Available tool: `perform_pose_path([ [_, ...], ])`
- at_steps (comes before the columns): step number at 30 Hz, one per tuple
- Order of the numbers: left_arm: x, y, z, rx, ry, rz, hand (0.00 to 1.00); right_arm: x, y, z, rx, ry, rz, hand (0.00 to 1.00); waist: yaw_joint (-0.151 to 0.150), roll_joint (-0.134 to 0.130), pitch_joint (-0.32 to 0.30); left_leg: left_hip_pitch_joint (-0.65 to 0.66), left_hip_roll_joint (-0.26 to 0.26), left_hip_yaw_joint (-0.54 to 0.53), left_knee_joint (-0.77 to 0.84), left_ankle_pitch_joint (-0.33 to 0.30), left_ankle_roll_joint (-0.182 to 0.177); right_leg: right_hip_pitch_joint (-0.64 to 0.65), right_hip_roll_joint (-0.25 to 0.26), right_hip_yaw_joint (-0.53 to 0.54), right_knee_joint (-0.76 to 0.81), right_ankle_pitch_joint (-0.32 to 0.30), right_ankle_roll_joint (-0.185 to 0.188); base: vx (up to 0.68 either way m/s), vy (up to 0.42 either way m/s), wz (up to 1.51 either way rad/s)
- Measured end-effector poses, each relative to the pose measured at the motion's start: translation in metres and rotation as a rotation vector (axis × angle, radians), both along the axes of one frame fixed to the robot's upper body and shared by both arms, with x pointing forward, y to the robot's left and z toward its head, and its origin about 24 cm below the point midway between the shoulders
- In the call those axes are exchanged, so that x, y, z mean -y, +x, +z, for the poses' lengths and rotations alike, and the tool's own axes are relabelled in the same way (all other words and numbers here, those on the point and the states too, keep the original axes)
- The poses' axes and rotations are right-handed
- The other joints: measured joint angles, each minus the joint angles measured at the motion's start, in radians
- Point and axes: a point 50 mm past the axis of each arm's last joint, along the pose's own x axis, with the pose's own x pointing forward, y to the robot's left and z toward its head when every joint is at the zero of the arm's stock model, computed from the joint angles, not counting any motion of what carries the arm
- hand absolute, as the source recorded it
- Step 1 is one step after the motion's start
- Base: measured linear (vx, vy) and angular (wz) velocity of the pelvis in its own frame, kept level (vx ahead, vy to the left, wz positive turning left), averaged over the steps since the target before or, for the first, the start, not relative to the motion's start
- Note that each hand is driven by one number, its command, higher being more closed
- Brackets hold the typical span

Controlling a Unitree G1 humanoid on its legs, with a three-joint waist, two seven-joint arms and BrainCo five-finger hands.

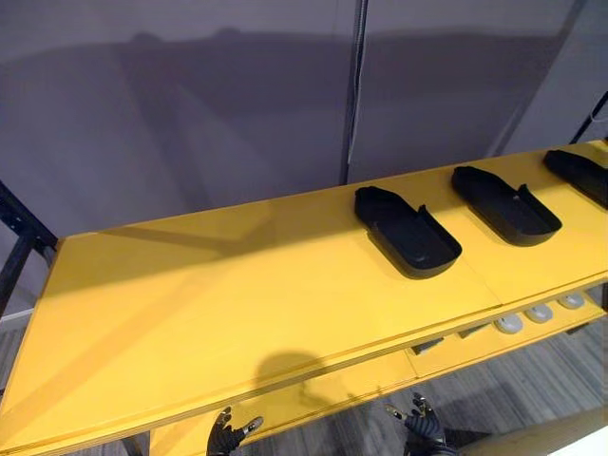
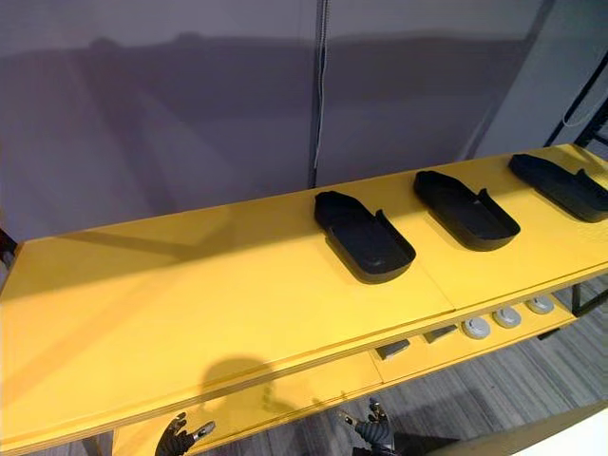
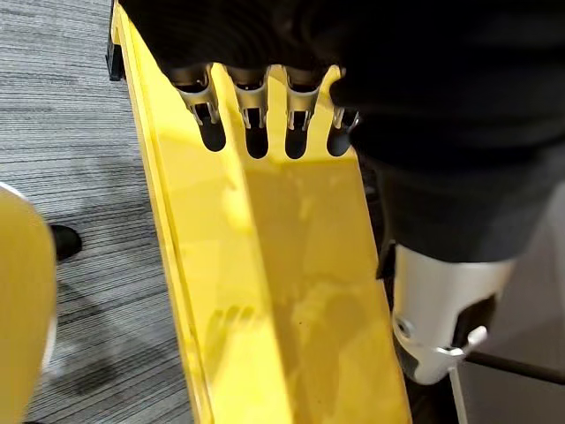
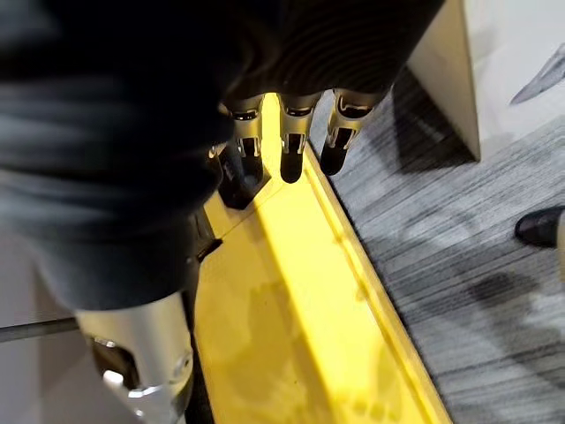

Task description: Walk over and take plastic housings, then place them on the shelf

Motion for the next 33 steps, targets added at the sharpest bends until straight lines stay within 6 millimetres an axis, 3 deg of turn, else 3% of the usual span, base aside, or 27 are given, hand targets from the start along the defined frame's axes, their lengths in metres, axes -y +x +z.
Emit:
perform_pose_path([
  [6, 0.001, 0.008, 0.002, 0.021, -0.002, 0.001, 0.0, 0.002, 0.009, 0.001, 0.004, -0.028, 0.035, 0.0, 0.006, -0.001, 0.008, -0.082, 0.009, 0.013, 0.124, -0.06, 0.016, -0.066, 0.019, 0.082, 0.001, 0.044, 0.007, -0.09, 0.057, -0.35],
  [13, 0.003, 0.029, 0.008, 0.076, 0.001, 0.004, 0.0, 0.001, 0.032, 0.009, 0.04, -0.069, 0.092, 0.0, 0.032, -0.013, 0.059, -0.118, 0.019, 0.17, 0.225, -0.123, 0.039, -0.154, 0.02, 0.249, 0.003, 0.124, 0.044, -0.17, 0.137, -0.73],
  [15, 0.006, 0.038, 0.011, 0.102, 0.003, 0.006, 0.0, 0.0, 0.037, 0.011, 0.033, -0.106, 0.141, 0.0, 0.03, -0.012, 0.074, -0.155, 0.033, 0.212, 0.236, -0.111, 0.075, -0.19, 0.019, 0.236, -0.003, 0.175, 0.032, -0.18, 0.089, -0.5],
  [16, 0.006, 0.041, 0.012, 0.108, 0.002, 0.004, 0.0, 0.0, 0.038, 0.011, 0.032, -0.111, 0.145, 0.0, 0.032, -0.005, 0.081, -0.164, 0.037, 0.223, 0.233, -0.103, 0.084, -0.214, 0.016, 0.205, 0.038, 0.163, 0.022, -0.15, 0.053, -0.23],
  [19, 0.008, 0.051, 0.016, 0.14, 0.001, -0.003, 0.0, 0.002, 0.035, 0.01, 0.018, -0.114, 0.139, 0.0, 0.031, -0.012, 0.084, -0.157, 0.039, 0.226, 0.229, -0.084, 0.095, -0.272, -0.01, 0.082, 0.454, -0.004, 0.024, -0.09, -0.016, 0.01],
  [20, 0.007, 0.051, 0.017, 0.141, 0.002, -0.002, 0.0, 0.001, 0.035, 0.009, 0.014, -0.113, 0.14, 0.0, 0.032, -0.019, 0.076, -0.153, 0.039, 0.228, 0.227, -0.079, 0.09, -0.251, -0.018, 0.07, 0.509, -0.035, 0.033, -0.05, -0.094, 0.05],
  [22, 0.005, 0.05, 0.016, 0.138, 0.009, -0.001, 0.0, 0.001, 0.034, 0.007, 0.003, -0.11, 0.143, 0.0, 0.053, -0.042, 0.046, -0.149, 0.038, 0.25, 0.218, -0.057, 0.069, -0.177, -0.051, 0.015, 0.432, -0.088, 0.039, 0.03, -0.141, -0.28],
  [24, 0.002, 0.046, 0.014, 0.117, 0.014, 0.0, 0.0, 0.004, 0.043, 0.008, 0.002, -0.122, 0.157, 0.0, 0.08, -0.047, 0.012, -0.179, 0.034, 0.259, 0.184, -0.023, 0.053, -0.162, -0.03, -0.021, 0.242, -0.105, 0.028, 0.02, -0.19, -1.05],
  [25, 0.008, 0.046, 0.012, 0.105, -0.003, -0.01, 0.0, 0.015, 0.052, 0.011, 0.001, -0.159, 0.167, 0.0, 0.069, -0.016, 0.018, -0.183, 0.042, 0.204, 0.133, 0.008, 0.045, -0.149, 0.011, 0.001, 0.156, -0.055, -0.016, -0.04, -0.195, -0.97],
  [30, 0.016, 0.038, 0.004, 0.05, -0.019, -0.043, 0.0, 0.034, 0.032, 0.004, -0.071, -0.202, 0.137, 0.0, 0.052, -0.012, 0.013, -0.096, 0.054, 0.195, 0.065, 0.037, 0.028, -0.137, 0.049, 0.088, 0.131, -0.03, -0.034, -0.07, -0.081, -0.62],
  [33, 0.014, 0.032, 0.0, 0.019, -0.015, -0.044, 0.0, 0.035, 0.029, 0.003, -0.079, -0.201, 0.12, 0.0, 0.051, -0.009, 0.013, -0.077, 0.066, 0.218, 0.048, 0.037, 0.028, -0.152, 0.074, 0.162, 0.083, 0.026, -0.033, -0.09, 0.036, -0.9],
])
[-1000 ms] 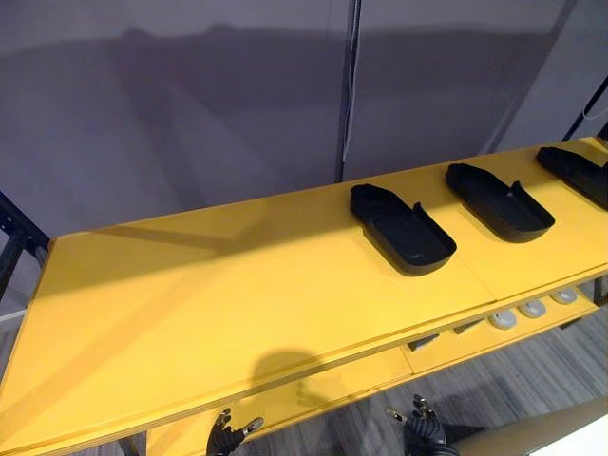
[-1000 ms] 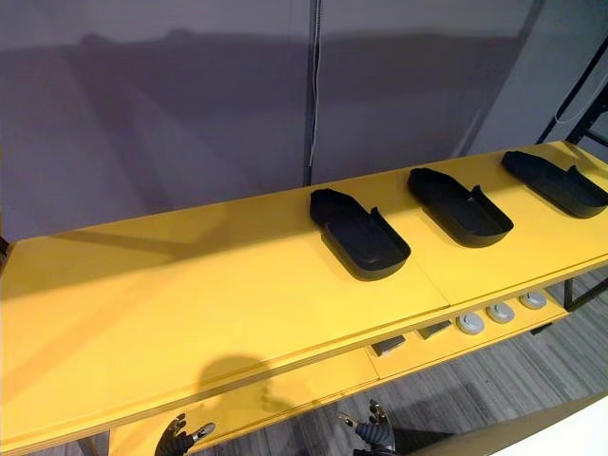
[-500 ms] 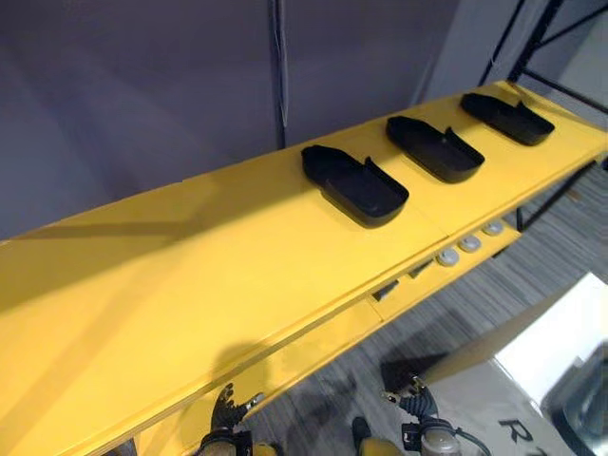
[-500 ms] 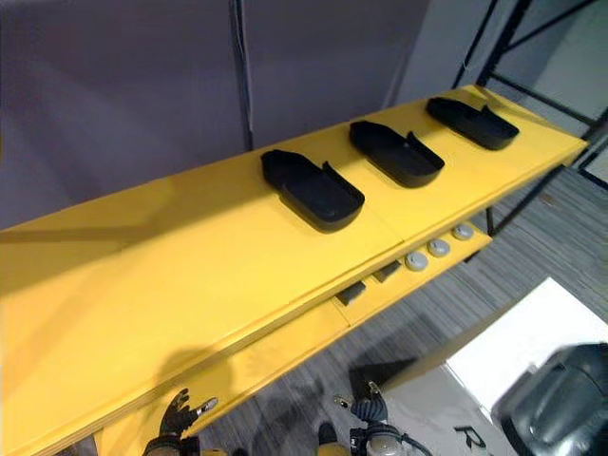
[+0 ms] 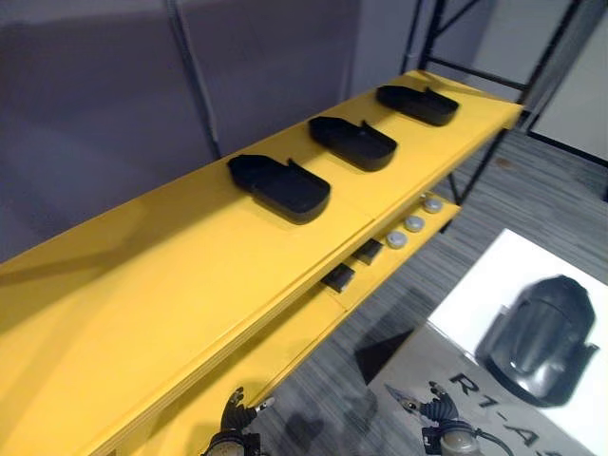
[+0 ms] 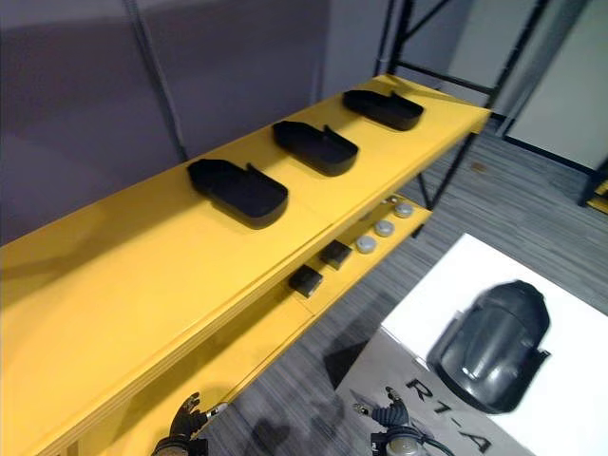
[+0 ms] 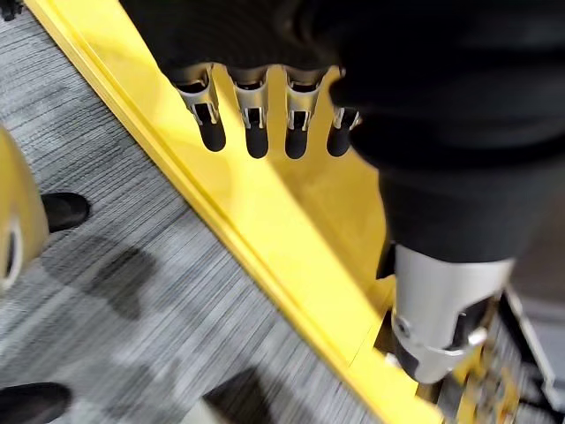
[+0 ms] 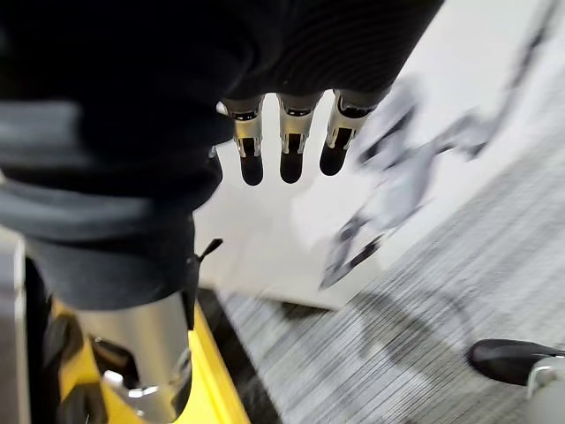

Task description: Walk over and take plastic housings, then place them on the shelf

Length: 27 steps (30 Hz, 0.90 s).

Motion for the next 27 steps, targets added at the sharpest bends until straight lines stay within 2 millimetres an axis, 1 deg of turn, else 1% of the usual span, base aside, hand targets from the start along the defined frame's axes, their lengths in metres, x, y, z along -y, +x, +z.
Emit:
perform_pose_path([
  [1, 0.0, 0.0, -0.001, -0.006, -0.001, -0.002, 0.0, -0.002, -0.001, -0.001, -0.003, 0.005, 0.001, 0.0, -0.013, 0.003, 0.002, 0.003, 0.011, 0.034, -0.007, -0.004, -0.007, -0.016, 0.001, -0.013, -0.012, 0.021, -0.005, -0.14, 0.074, -0.84],
  [2, 0.001, 0.0, -0.001, -0.005, -0.003, -0.002, 0.0, -0.005, 0.001, -0.001, 0.002, 0.012, 0.004, 0.0, -0.016, 0.006, 0.006, 0.007, 0.022, 0.058, -0.012, -0.007, -0.014, -0.028, -0.013, -0.061, -0.007, 0.011, -0.034, -0.15, 0.065, -0.88],
  [3, 0.001, -0.001, -0.001, -0.013, -0.004, 0.0, 0.0, -0.008, 0.004, 0.0, 0.008, 0.022, 0.005, 0.0, -0.021, 0.015, 0.014, 0.018, 0.028, 0.111, -0.021, -0.004, -0.018, -0.046, -0.085, -0.264, 0.054, -0.008, -0.064, -0.13, 0.05, -0.94],
  [4, 0.0, -0.002, -0.002, -0.018, -0.001, 0.001, 0.0, -0.011, 0.005, -0.001, 0.009, 0.027, 0.007, 0.0, -0.015, 0.018, 0.015, 0.034, 0.035, 0.148, -0.026, -0.003, -0.02, -0.058, -0.128, -0.382, 0.101, -0.016, -0.065, -0.13, 0.046, -1.46],
  [5, -0.005, -0.005, -0.002, -0.025, 0.012, 0.002, 0.0, -0.016, 0.009, -0.001, 0.015, 0.041, 0.013, 0.0, -0.007, 0.022, 0.016, 0.067, 0.049, 0.215, -0.036, -0.003, -0.025, -0.053, -0.191, -0.609, 0.158, -0.034, -0.063, -0.09, -0.012, -1.74],
  [6, -0.013, -0.005, -0.001, -0.024, 0.033, 0.0, 0.0, -0.022, 0.011, -0.001, 0.019, 0.057, 0.014, 0.0, 0.003, 0.016, 0.016, 0.096, 0.051, 0.283, -0.039, 0.001, -0.038, -0.039, -0.231, -0.769, 0.175, -0.032, -0.07, -0.07, -0.108, -1.86],
  [7, -0.017, -0.004, 0.0, -0.023, 0.044, -0.001, 0.0, -0.025, 0.011, -0.001, 0.018, 0.06, 0.02, 0.0, 0.003, 0.008, 0.021, 0.109, 0.049, 0.308, -0.027, -0.003, -0.046, -0.026, -0.235, -0.808, 0.165, -0.029, -0.071, -0.04, -0.149, -1.29],
  [8, -0.018, -0.001, 0.001, -0.017, 0.046, -0.004, 0.0, -0.024, 0.011, -0.001, 0.016, 0.054, 0.028, 0.0, -0.016, 0.019, 0.033, 0.113, 0.063, 0.301, -0.011, -0.004, -0.047, -0.023, -0.209, -0.786, 0.158, -0.025, -0.079, -0.04, -0.214, -0.79],
  [9, -0.018, 0.002, 0.002, -0.008, 0.048, -0.006, 0.0, -0.021, 0.007, -0.003, 0.002, 0.048, 0.03, 0.0, -0.024, 0.035, 0.043, 0.117, 0.087, 0.298, 0.012, -0.005, -0.048, -0.015, -0.179, -0.759, 0.138, -0.024, -0.083, -0.05, -0.249, -0.77],
  [10, -0.018, 0.003, 0.002, -0.005, 0.048, -0.008, 0.0, -0.021, 0.0, -0.006, -0.017, 0.048, 0.026, 0.0, -0.021, 0.045, 0.047, 0.11, 0.132, 0.299, 0.075, -0.007, -0.046, -0.01, -0.137, -0.72, 0.102, -0.022, -0.087, -0.05, -0.341, -1.12],
  [11, -0.018, 0.003, 0.002, -0.007, 0.047, -0.008, 0.0, -0.022, -0.001, -0.007, -0.024, 0.052, 0.027, 0.0, -0.021, 0.048, 0.051, 0.089, 0.183, 0.286, 0.171, -0.018, -0.028, -0.006, -0.089, -0.677, 0.065, -0.02, -0.093, -0.02, -0.294, -1.17],
  [12, -0.018, 0.002, 0.002, -0.009, 0.046, -0.009, 0.0, -0.022, -0.001, -0.007, -0.023, 0.051, 0.025, 0.0, -0.021, 0.052, 0.056, 0.076, 0.206, 0.263, 0.218, -0.029, -0.007, 0.001, -0.067, -0.66, 0.049, -0.022, -0.097, -0.01, -0.266, -1.15],
  [13, -0.014, 0.001, 0.001, -0.012, 0.032, -0.012, 0.0, -0.02, -0.002, -0.007, -0.024, 0.054, 0.012, 0.0, -0.019, 0.057, 0.072, 0.048, 0.225, 0.167, 0.304, -0.073, 0.015, 0.011, -0.028, -0.614, 0.027, -0.022, -0.1, -0.01, -0.163, -0.84],
  [14, -0.011, 0.0, 0.0, -0.012, 0.023, -0.013, 0.0, -0.019, -0.002, -0.007, -0.025, 0.054, 0.007, 0.0, -0.018, 0.057, 0.079, 0.031, 0.211, 0.109, 0.332, -0.093, 0.005, 0.013, -0.015, -0.59, 0.024, -0.023, -0.1, -0.02, -0.149, -1.03],
  [15, -0.005, -0.001, -0.001, -0.016, 0.0, -0.016, 0.0, -0.014, -0.003, -0.006, -0.026, 0.041, 0.004, 0.0, -0.017, 0.057, 0.089, 0.0, 0.155, -0.03, 0.359, -0.123, -0.04, 0.018, 0.0, -0.545, 0.018, -0.023, -0.1, 0.02, -0.078, -1.03],
  [16, -0.004, -0.001, -0.001, -0.012, -0.004, -0.017, 0.0, -0.01, -0.004, -0.006, -0.029, 0.032, -0.004, 0.0, -0.014, 0.057, 0.093, -0.024, 0.093, -0.137, 0.355, -0.142, -0.069, 0.02, 0.008, -0.513, 0.018, -0.023, -0.1, 0.04, -0.056, -1.03],
  [17, -0.004, -0.003, -0.001, -0.016, -0.004, -0.015, 0.0, -0.009, -0.005, -0.006, -0.03, 0.035, -0.014, 0.0, -0.012, 0.058, 0.093, -0.034, 0.066, -0.171, 0.347, -0.149, -0.08, 0.022, 0.008, -0.503, 0.018, -0.023, -0.1, 0.08, -0.017, -0.98],
  [19, -0.003, -0.003, -0.002, -0.018, -0.004, -0.023, 0.0, -0.007, -0.014, -0.009, -0.047, 0.047, -0.043, 0.0, -0.005, 0.061, 0.095, -0.056, -0.029, -0.29, 0.261, -0.148, -0.08, 0.038, 0.014, -0.468, 0.017, -0.018, -0.095, 0.08, 0.006, -0.77],
  [20, -0.001, -0.003, -0.002, -0.018, -0.006, -0.028, 0.0, -0.007, -0.017, -0.01, -0.052, 0.048, -0.045, 0.0, -0.004, 0.066, 0.096, -0.056, -0.045, -0.32, 0.233, -0.146, -0.078, 0.044, 0.019, -0.459, 0.017, -0.017, -0.097, 0.07, 0.042, -0.56],
  [21, 0.002, -0.004, -0.002, -0.02, -0.013, -0.034, 0.0, -0.006, -0.019, -0.011, -0.055, 0.054, -0.061, 0.0, -0.004, 0.082, 0.095, -0.056, -0.062, -0.363, 0.184, -0.123, -0.055, 0.051, 0.032, -0.447, 0.018, -0.017, -0.098, 0.06, 0.087, -0.63],
  [22, 0.003, -0.007, -0.003, -0.029, -0.019, -0.03, 0.0, -0.005, -0.02, -0.011, -0.057, 0.056, -0.067, 0.0, 0.003, 0.091, 0.085, -0.047, -0.061, -0.361, 0.175, -0.093, -0.008, 0.058, 0.047, -0.417, 0.017, -0.018, -0.098, 0.07, 0.105, -0.61],
  [24, 0.003, -0.008, -0.004, -0.033, -0.02, -0.031, 0.0, -0.009, -0.022, -0.012, -0.055, 0.071, -0.076, 0.0, -0.001, 0.086, 0.079, -0.018, -0.073, -0.349, 0.128, -0.091, -0.003, 0.077, 0.039, -0.402, -0.003, -0.016, -0.093, 0.13, 0.11, -0.24],
  [25, 0.003, -0.006, -0.003, -0.028, -0.021, -0.037, 0.0, -0.008, -0.025, -0.013, -0.056, 0.087, -0.111, 0.0, -0.001, 0.082, 0.071, -0.003, -0.086, -0.35, 0.097, -0.081, 0.01, 0.082, 0.029, -0.402, -0.006, -0.013, -0.094, 0.17, 0.103, 0.08],
  [27, 0.003, -0.008, -0.004, -0.037, -0.019, -0.036, 0.0, -0.008, -0.029, -0.014, -0.058, 0.1, -0.151, 0.0, 0.001, 0.077, 0.063, 0.016, -0.1, -0.354, 0.068, -0.072, 0.021, 0.088, 0.018, -0.404, -0.007, -0.007, -0.104, 0.2, 0.097, 0.15],
])
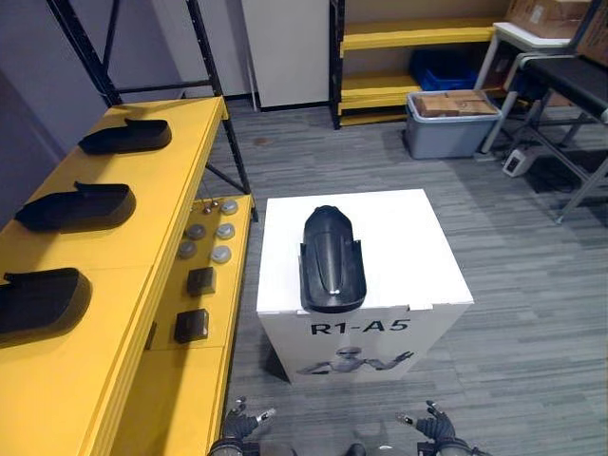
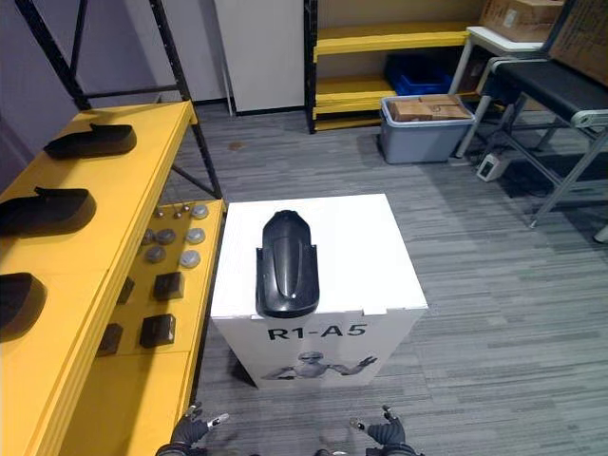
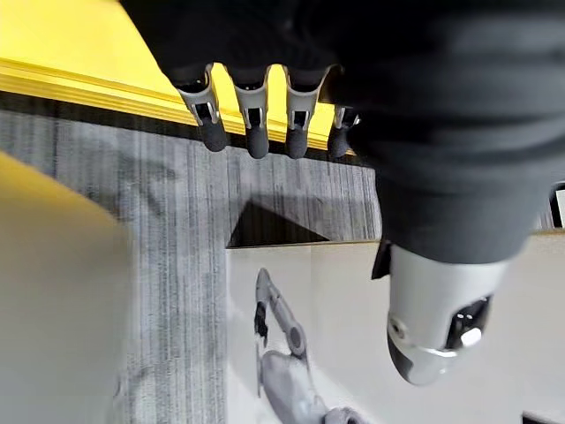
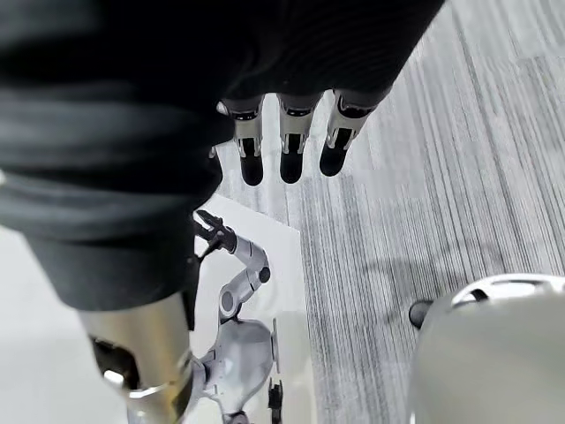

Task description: Walk over and take plastic housings, then place them on the shelf

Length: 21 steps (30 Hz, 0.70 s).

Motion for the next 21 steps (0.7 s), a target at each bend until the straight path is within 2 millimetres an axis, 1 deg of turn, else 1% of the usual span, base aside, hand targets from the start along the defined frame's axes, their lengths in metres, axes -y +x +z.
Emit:
perform_pose_path([
  [3, -0.004, -0.004, -0.002, -0.021, 0.006, 0.004, 0.0, 0.001, 0.001, 0.0, 0.008, 0.013, -0.028, 0.0, 0.001, -0.002, -0.002, 0.039, -0.01, -0.003, -0.037, 0.004, 0.006, 0.032, -0.004, 0.0, -0.019, 0.003, 0.005, 0.18, 0.07, 0.07],
  [5, -0.01, -0.006, -0.002, -0.027, 0.021, 0.004, 0.0, 0.002, 0.003, 0.001, 0.022, 0.022, -0.051, 0.0, 0.001, -0.011, -0.015, 0.057, -0.014, -0.002, -0.07, 0.011, 0.006, 0.044, -0.004, 0.001, -0.039, 0.007, 0.011, 0.14, 0.057, 0.01],
  [7, -0.014, -0.007, -0.002, -0.031, 0.033, 0.004, 0.0, 0.009, 0.005, 0.005, 0.053, 0.023, -0.107, 0.0, 0.002, -0.023, -0.021, 0.067, -0.019, -0.002, -0.092, 0.024, 0.009, 0.052, -0.007, 0.002, -0.055, 0.011, 0.018, 0.11, 0.047, 0.02],
  [8, -0.018, -0.009, -0.002, -0.035, 0.038, 0.014, 0.0, 0.022, 0.005, 0.009, 0.083, 0.017, -0.192, 0.0, 0.003, -0.031, -0.02, 0.088, -0.025, -0.002, -0.113, 0.033, 0.01, 0.07, -0.009, 0.002, -0.071, 0.014, 0.02, 0.05, 0.031, 0.03],
  [9, -0.019, -0.01, -0.002, -0.037, 0.039, 0.019, 0.0, 0.028, 0.004, 0.011, 0.096, 0.014, -0.233, 0.0, 0.003, -0.034, -0.023, 0.093, -0.026, -0.002, -0.118, 0.035, 0.011, 0.075, -0.01, 0.003, -0.075, 0.014, 0.022, 0.05, 0.039, -0.01],
  [10, -0.021, -0.012, -0.003, -0.04, 0.041, 0.035, 0.0, 0.042, 0.003, 0.015, 0.127, 0.005, -0.306, 0.0, 0.003, -0.038, -0.028, 0.102, -0.028, -0.001, -0.133, 0.038, 0.013, 0.078, -0.01, 0.007, -0.08, 0.016, 0.024, 0.03, 0.041, -0.05],
  [11, -0.023, -0.013, -0.003, -0.042, 0.042, 0.046, 0.0, 0.052, 0.004, 0.02, 0.154, -0.006, -0.348, 0.0, 0.003, -0.038, -0.03, 0.102, -0.029, 0.0, -0.139, 0.039, 0.015, 0.078, -0.011, 0.011, -0.082, 0.018, 0.025, 0.01, 0.051, -0.1],
  [12, -0.025, -0.015, -0.003, -0.043, 0.045, 0.052, 0.0, 0.067, 0.007, 0.029, 0.2, -0.033, -0.388, 0.0, 0.003, -0.04, -0.031, 0.103, -0.03, 0.003, -0.151, 0.044, 0.021, 0.073, -0.011, 0.019, -0.083, 0.021, 0.026, -0.01, 0.043, -0.09],
  [13, -0.026, -0.016, -0.002, -0.042, 0.047, 0.053, 0.0, 0.074, 0.009, 0.033, 0.222, -0.048, -0.402, 0.0, 0.001, -0.041, -0.031, 0.104, -0.031, 0.004, -0.157, 0.045, 0.021, 0.07, -0.011, 0.022, -0.083, 0.022, 0.027, -0.03, 0.042, -0.1],
  [14, -0.027, -0.017, -0.002, -0.042, 0.049, 0.06, 0.0, 0.084, 0.012, 0.042, 0.257, -0.08, -0.403, 0.0, -0.002, -0.043, -0.031, 0.106, -0.032, 0.005, -0.166, 0.049, 0.023, 0.068, -0.011, 0.025, -0.086, 0.026, 0.03, -0.04, 0.037, -0.09],
  [15, -0.029, -0.02, -0.002, -0.044, 0.05, 0.07, 0.0, 0.096, 0.02, 0.057, 0.327, -0.119, -0.411, 0.0, -0.008, -0.048, -0.029, 0.108, -0.034, 0.008, -0.177, 0.057, 0.023, 0.07, -0.01, 0.028, -0.101, 0.038, 0.031, -0.05, 0.039, -0.14],
  [16, -0.031, -0.022, -0.002, -0.045, 0.051, 0.079, 0.0, 0.106, 0.032, 0.076, 0.415, -0.159, -0.403, 0.0, -0.012, -0.048, -0.029, 0.112, -0.035, 0.014, -0.189, 0.064, 0.025, 0.07, -0.009, 0.036, -0.111, 0.046, 0.031, -0.06, 0.028, -0.16],
  [17, -0.032, -0.024, -0.002, -0.046, 0.052, 0.084, 0.0, 0.11, 0.038, 0.086, 0.458, -0.178, -0.393, 0.0, -0.012, -0.049, -0.029, 0.116, -0.035, 0.019, -0.196, 0.068, 0.026, 0.07, -0.007, 0.043, -0.115, 0.051, 0.031, -0.07, 0.025, -0.22],
  [18, -0.033, -0.026, -0.002, -0.049, 0.054, 0.086, 0.0, 0.117, 0.048, 0.105, 0.539, -0.218, -0.367, 0.0, -0.01, -0.051, -0.03, 0.119, -0.034, 0.025, -0.203, 0.07, 0.027, 0.069, -0.004, 0.052, -0.12, 0.058, 0.032, -0.08, 0.017, -0.17],
  [19, -0.034, -0.029, -0.002, -0.056, 0.055, 0.086, 0.0, 0.119, 0.058, 0.123, 0.619, -0.249, -0.342, 0.0, -0.012, -0.054, -0.033, 0.118, -0.034, 0.024, -0.208, 0.073, 0.03, 0.07, -0.001, 0.054, -0.132, 0.067, 0.032, -0.08, 0.013, -0.14],
  [20, -0.035, -0.031, -0.003, -0.058, 0.056, 0.085, 0.0, 0.118, 0.064, 0.132, 0.66, -0.261, -0.321, 0.0, -0.013, -0.055, -0.034, 0.118, -0.034, 0.024, -0.21, 0.074, 0.031, 0.07, 0.0, 0.055, -0.135, 0.07, 0.031, -0.08, 0.003, -0.06],
  [21, -0.037, -0.035, -0.003, -0.066, 0.056, 0.09, 0.0, 0.112, 0.078, 0.148, 0.744, -0.265, -0.27, 0.0, -0.022, -0.057, -0.034, 0.119, -0.034, 0.024, -0.216, 0.077, 0.032, 0.069, 0.001, 0.058, -0.142, 0.077, 0.031, -0.08, -0.003, -0.08],
])
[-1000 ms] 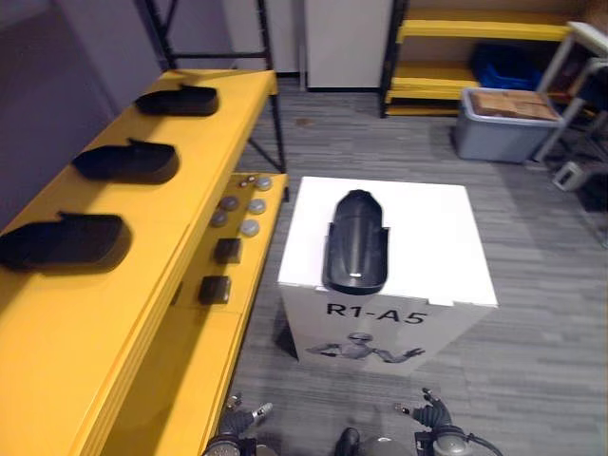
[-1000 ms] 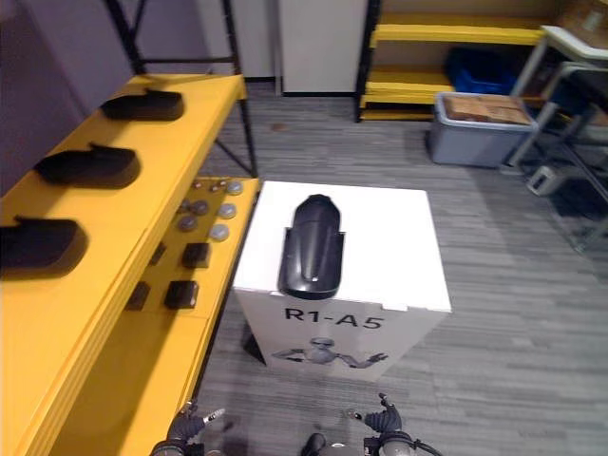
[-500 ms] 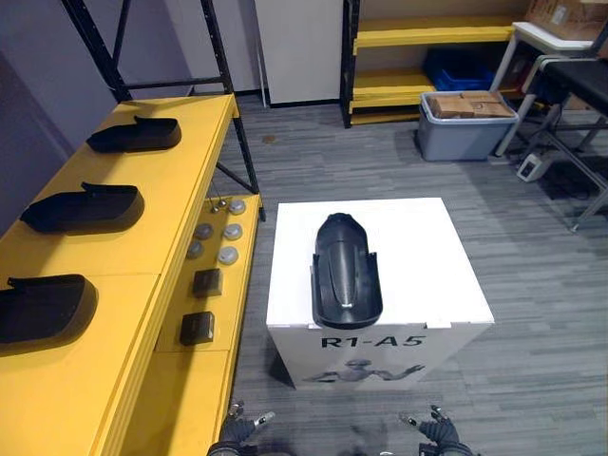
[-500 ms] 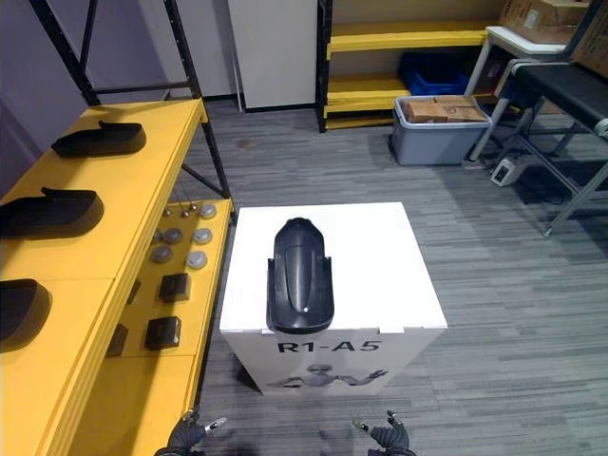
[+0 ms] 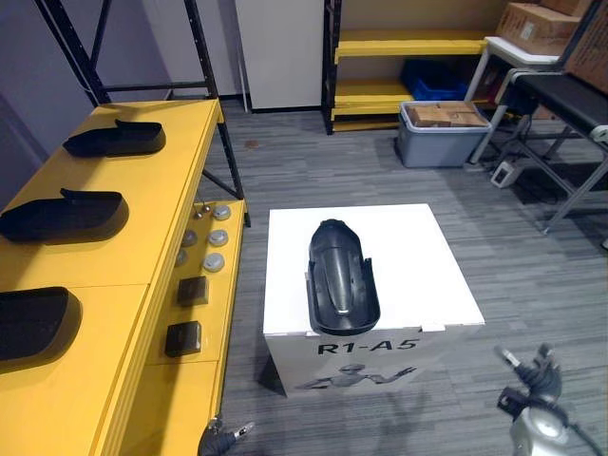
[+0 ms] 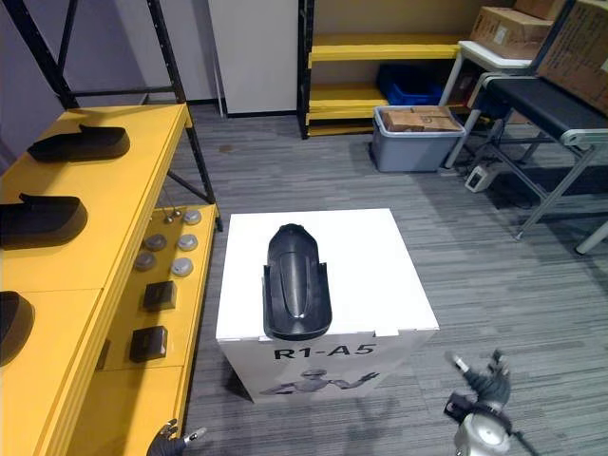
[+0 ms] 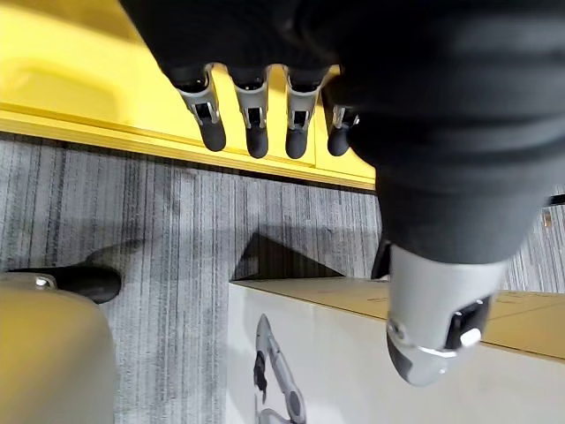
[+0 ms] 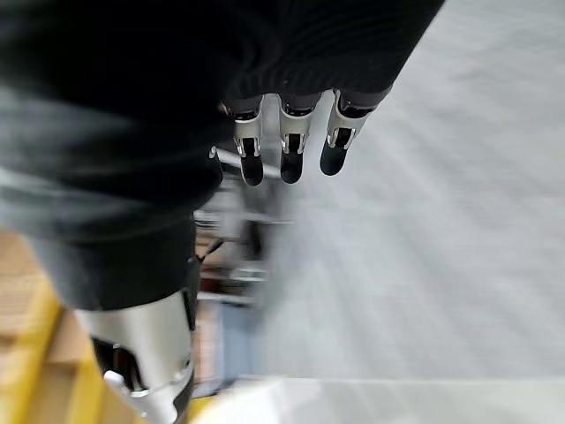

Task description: Walk over and take plastic housings, then place them on the shelf

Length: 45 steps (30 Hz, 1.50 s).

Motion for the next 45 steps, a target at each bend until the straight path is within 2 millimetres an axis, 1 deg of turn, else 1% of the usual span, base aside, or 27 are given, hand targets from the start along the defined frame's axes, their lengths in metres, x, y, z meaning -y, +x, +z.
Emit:
perform_pose_path([
  [1, -0.001, -0.002, 0.0, -0.005, -0.003, 0.002, 0.0, -0.01, 0.013, 0.016, 0.073, -0.024, 0.059, 0.0, -0.001, -0.002, 0.0, -0.001, 0.001, 0.001, -0.004, 0.003, 0.0, 0.0, 0.003, 0.005, -0.009, 0.008, 0.0, -0.1, -0.01, -0.08],
  [2, -0.001, -0.003, 0.0, -0.007, -0.003, -0.006, 0.0, -0.02, 0.022, 0.028, 0.129, -0.045, 0.111, 0.0, 0.001, -0.004, 0.001, -0.001, 0.001, 0.001, -0.008, 0.007, -0.002, 0.0, 0.004, 0.008, -0.016, 0.013, 0.0, -0.07, -0.008, -0.07],
  [3, -0.002, -0.004, 0.0, -0.008, -0.001, -0.011, 0.0, -0.027, 0.027, 0.035, 0.163, -0.057, 0.148, 0.0, 0.001, -0.004, 0.001, -0.002, 0.001, 0.001, -0.011, 0.009, -0.003, 0.0, 0.005, 0.009, -0.021, 0.016, -0.001, -0.07, -0.017, -0.05],
  [4, -0.001, -0.005, -0.001, -0.013, 0.0, -0.031, 0.0, -0.048, 0.042, 0.053, 0.248, -0.08, 0.252, 0.0, 0.002, -0.004, 0.0, -0.002, 0.002, 0.001, -0.019, 0.015, -0.003, -0.003, 0.007, 0.013, -0.027, 0.02, -0.001, -0.04, -0.014, -0.03],
  [5, -0.002, -0.005, -0.001, -0.013, -0.002, -0.032, 0.0, -0.057, 0.047, 0.06, 0.279, -0.087, 0.293, 0.0, 0.004, -0.004, 0.001, -0.002, 0.002, 0.001, -0.02, 0.016, -0.003, -0.004, 0.007, 0.013, -0.027, 0.02, -0.001, -0.06, -0.02, -0.02],
  [6, -0.002, -0.005, -0.001, -0.013, -0.003, -0.034, 0.0, -0.074, 0.056, 0.07, 0.332, -0.097, 0.369, 0.0, 0.009, -0.005, 0.001, -0.002, 0.004, 0.001, -0.02, 0.017, -0.003, -0.004, 0.009, 0.014, -0.027, 0.021, -0.002, 0.0, 0.0, 0.0],
  [7, -0.001, -0.004, 0.0, -0.011, -0.005, -0.041, 0.0, -0.088, 0.062, 0.078, 0.371, -0.104, 0.436, 0.0, 0.022, -0.004, 0.001, -0.003, 0.004, 0.0, -0.02, 0.017, -0.003, -0.005, 0.01, 0.014, -0.028, 0.021, -0.002, 0.0, 0.0, 0.0],
  [8, -0.001, -0.004, 0.0, -0.008, -0.006, -0.048, 0.0, -0.093, 0.065, 0.081, 0.385, -0.108, 0.462, 0.0, 0.027, -0.003, 0.0, -0.003, 0.005, -0.001, -0.021, 0.017, -0.003, -0.005, 0.01, 0.013, -0.029, 0.021, -0.002, 0.01, -0.013, 0.04],
  [10, 0.0, -0.003, 0.0, -0.006, -0.008, -0.074, 0.0, -0.113, 0.075, 0.089, 0.403, -0.14, 0.552, 0.0, 0.039, -0.001, -0.001, -0.007, 0.004, -0.009, -0.022, 0.019, -0.002, -0.008, 0.011, 0.007, -0.036, 0.022, -0.003, 0.04, -0.006, 0.1],
  [12, 0.0, -0.002, 0.0, -0.005, -0.007, -0.084, 0.0, -0.119, 0.079, 0.089, 0.392, -0.168, 0.58, 0.0, 0.043, -0.002, -0.001, -0.02, 0.001, -0.025, -0.023, 0.021, 0.0, -0.01, 0.01, -0.008, -0.045, 0.025, -0.003, 0.06, 0.001, 0.19],
  [13, -0.001, -0.003, 0.0, -0.007, -0.004, -0.084, 0.0, -0.122, 0.084, 0.086, 0.372, -0.176, 0.596, 0.0, 0.05, -0.003, -0.001, -0.028, 0.0, -0.027, -0.024, 0.022, 0.001, -0.016, 0.01, -0.009, -0.05, 0.026, -0.002, 0.07, 0.008, 0.15],
  [14, -0.001, -0.004, 0.0, -0.008, -0.005, -0.084, 0.0, -0.124, 0.087, 0.084, 0.355, -0.187, 0.604, 0.0, 0.051, -0.003, -0.001, -0.032, -0.002, -0.028, -0.024, 0.022, 0.001, -0.017, 0.01, -0.011, -0.055, 0.028, -0.002, 0.06, 0.013, 0.05],
  [16, 0.0, -0.003, 0.0, -0.008, -0.005, -0.088, 0.0, -0.13, 0.101, 0.074, 0.272, -0.222, 0.621, 0.0, 0.055, -0.003, 0.0, -0.036, -0.009, -0.044, -0.024, 0.023, 0.002, -0.012, 0.011, -0.014, -0.072, 0.03, -0.001, 0.08, 0.013, 0.08],
  [20, 0.002, 0.0, 0.001, 0.003, -0.001, -0.105, 0.0, -0.135, 0.111, 0.065, 0.191, -0.272, 0.614, 0.0, 0.066, -0.003, 0.0, -0.051, -0.014, -0.065, -0.022, 0.023, 0.003, -0.012, 0.008, -0.031, -0.083, 0.031, 0.0, 0.08, 0.008, 0.13],
  [22, 0.003, 0.004, 0.003, 0.02, 0.012, -0.113, 0.0, -0.135, 0.12, 0.055, 0.116, -0.292, 0.586, 0.0, 0.084, -0.003, 0.001, -0.054, -0.017, -0.079, -0.022, 0.023, 0.003, -0.006, 0.006, -0.037, -0.097, 0.034, 0.002, 0.08, 0.018, 0.16],
  [26, 0.004, 0.008, 0.005, 0.04, 0.019, -0.111, 0.0, -0.145, 0.133, 0.045, 0.027, -0.3, 0.583, 0.0, 0.092, -0.003, 0.023, -0.056, -0.022, -0.085, -0.014, 0.023, 0.003, 0.0, 0.002, -0.039, -0.098, 0.035, 0.004, 0.03, 0.017, 0.04],
  [29, 0.004, 0.01, 0.006, 0.05, 0.025, -0.109, 0.0, -0.147, 0.137, 0.034, -0.054, -0.31, 0.59, 0.0, 0.101, -0.003, 0.032, -0.068, -0.027, -0.098, -0.012, 0.023, 0.003, -0.002, -0.001, -0.047, -0.111, 0.042, 0.009, 0.0, 0.017, 0.1],
  [30, 0.004, 0.01, 0.007, 0.053, 0.027, -0.109, 0.0, -0.147, 0.138, 0.032, -0.073, -0.326, 0.586, 0.0, 0.101, -0.003, 0.036, -0.069, -0.029, -0.108, -0.011, 0.023, 0.003, 0.0, -0.002, -0.056, -0.111, 0.042, 0.009, -0.01, 0.019, 0.14],
  [33, 0.003, 0.011, 0.007, 0.055, 0.032, -0.11, 0.0, -0.151, 0.15, 0.037, -0.099, -0.359, 0.601, 0.0, 0.104, -0.008, 0.048, -0.068, -0.03, -0.109, -0.011, 0.024, 0.004, 0.0, -0.004, -0.057, -0.111, 0.046, 0.011, 0.0, 0.008, 0.03],
  [34, 0.002, 0.011, 0.007, 0.056, 0.033, -0.11, 0.0, -0.152, 0.152, 0.037, -0.11, -0.376, 0.607, 1.0, 0.104, -0.009, 0.052, -0.068, -0.03, -0.109, -0.011, 0.024, 0.004, 0.0, -0.004, -0.056, -0.111, 0.048, 0.011, -0.04, 0.021, -0.03],
  [37, 0.001, 0.011, 0.008, 0.053, 0.039, -0.118, 0.0, -0.155, 0.16, 0.041, -0.156, -0.45, 0.625, 1.0, 0.105, -0.014, 0.06, -0.068, -0.03, -0.11, -0.015, 0.025, 0.006, -0.001, -0.003, -0.055, -0.111, 0.052, 0.012, -0.04, 0.014, -0.02],
  [39, 0.0, 0.012, 0.008, 0.053, 0.041, -0.118, 0.0, -0.154, 0.164, 0.044, -0.171, -0.471, 0.621, 1.0, 0.107, -0.015, 0.063, -0.068, -0.029, -0.11, -0.019, 0.026, 0.007, -0.002, -0.002, -0.053, -0.111, 0.052, 0.011, -0.02, 0.002, -0.01],
  [45, 0.0, 0.012, 0.006, 0.04, 0.041, -0.117, 0.0, -0.157, 0.168, 0.049, -0.168, -0.477, 0.635, 1.0, 0.109, -0.016, 0.064, -0.06, -0.023, -0.105, -0.03, 0.027, 0.007, -0.002, 0.005, -0.046, -0.117, 0.054, 0.01, 0.02, -0.004, -0.03],
])
